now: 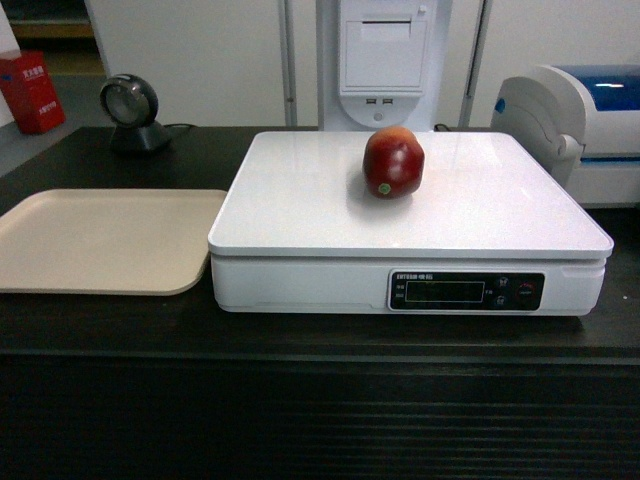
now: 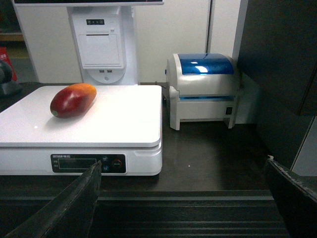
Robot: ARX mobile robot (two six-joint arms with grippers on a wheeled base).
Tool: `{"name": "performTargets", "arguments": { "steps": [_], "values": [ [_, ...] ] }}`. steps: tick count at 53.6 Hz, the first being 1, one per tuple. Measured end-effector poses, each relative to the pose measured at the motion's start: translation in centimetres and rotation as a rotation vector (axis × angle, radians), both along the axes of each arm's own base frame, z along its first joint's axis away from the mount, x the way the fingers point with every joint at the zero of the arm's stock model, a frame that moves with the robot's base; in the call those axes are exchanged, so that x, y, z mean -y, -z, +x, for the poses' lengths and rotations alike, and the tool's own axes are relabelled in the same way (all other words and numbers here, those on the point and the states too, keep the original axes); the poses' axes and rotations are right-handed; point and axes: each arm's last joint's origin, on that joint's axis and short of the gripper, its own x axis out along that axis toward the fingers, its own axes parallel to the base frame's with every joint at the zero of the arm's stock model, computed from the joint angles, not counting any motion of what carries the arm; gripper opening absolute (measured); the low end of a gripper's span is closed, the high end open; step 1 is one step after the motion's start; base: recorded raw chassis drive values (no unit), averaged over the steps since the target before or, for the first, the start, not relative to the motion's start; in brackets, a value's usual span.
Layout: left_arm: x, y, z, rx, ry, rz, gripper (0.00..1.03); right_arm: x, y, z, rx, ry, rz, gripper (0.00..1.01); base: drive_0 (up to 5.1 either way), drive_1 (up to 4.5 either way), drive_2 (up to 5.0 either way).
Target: Place dark red mango on scale at checkout
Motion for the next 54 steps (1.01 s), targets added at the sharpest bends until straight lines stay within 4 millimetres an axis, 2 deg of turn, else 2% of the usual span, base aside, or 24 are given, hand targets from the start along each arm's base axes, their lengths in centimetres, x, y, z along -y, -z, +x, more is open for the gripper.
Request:
{"name": "performTargets", "arguments": {
  "steps": [18,23,26,42,49,52,54],
  "values": [
    [0.0,0.1,-0.6,-0.002,0.000,0.000,0.02,0.0,0.0,0.0,0.000,0.000,0.000,0.98,0.0,0.00,0.0],
    [0.0,0.7,-1.3,-0.058,0.003,0.000,0.02,0.0,0.0,0.0,0.000,0.000,0.000,0.98,0.0,0.00,0.0],
    [0.0,0.3,-1.6,-0.004,0.001,0.000,0.02,0.0,0.0,0.0,0.000,0.000,0.000,0.98,0.0,0.00,0.0],
    [0.0,0.4,-1.6,-0.018,-0.002,0.000,0.02,0.0,0.0,0.0,0.000,0.000,0.000,0.98,0.0,0.00,0.0],
    [0.0,0.4,-1.6,-0.016,-0.002,0.000,0.19,0.0,0.0,0.0,0.000,0.000,0.000,0.98,0.0,0.00,0.0],
    [0.0,0.4,-1.6,-0.016,-0.002,0.000,0.30,0.0,0.0,0.0,0.000,0.000,0.000,0.98,0.0,0.00,0.0],
    [0.0,0.4,-1.6,-0.016,-0.002,0.000,0.41,0.0,0.0,0.0,0.000,0.000,0.000,0.98,0.0,0.00,0.0]
  ]
}}
